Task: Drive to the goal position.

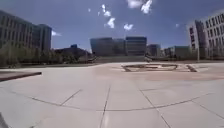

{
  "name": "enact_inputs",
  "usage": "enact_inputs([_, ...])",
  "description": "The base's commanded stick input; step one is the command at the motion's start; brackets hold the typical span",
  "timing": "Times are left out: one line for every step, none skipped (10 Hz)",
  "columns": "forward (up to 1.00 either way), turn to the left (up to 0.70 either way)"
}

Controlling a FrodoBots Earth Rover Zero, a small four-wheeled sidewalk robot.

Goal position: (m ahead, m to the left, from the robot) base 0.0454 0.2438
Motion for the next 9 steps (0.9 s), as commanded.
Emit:
enact_inputs([0.50,0.00])
enact_inputs([0.50,0.00])
enact_inputs([0.50,0.00])
enact_inputs([0.50,0.00])
enact_inputs([0.50,0.00])
enact_inputs([0.50,0.00])
enact_inputs([0.50,0.00])
enact_inputs([0.50,0.00])
enact_inputs([0.50,0.00])
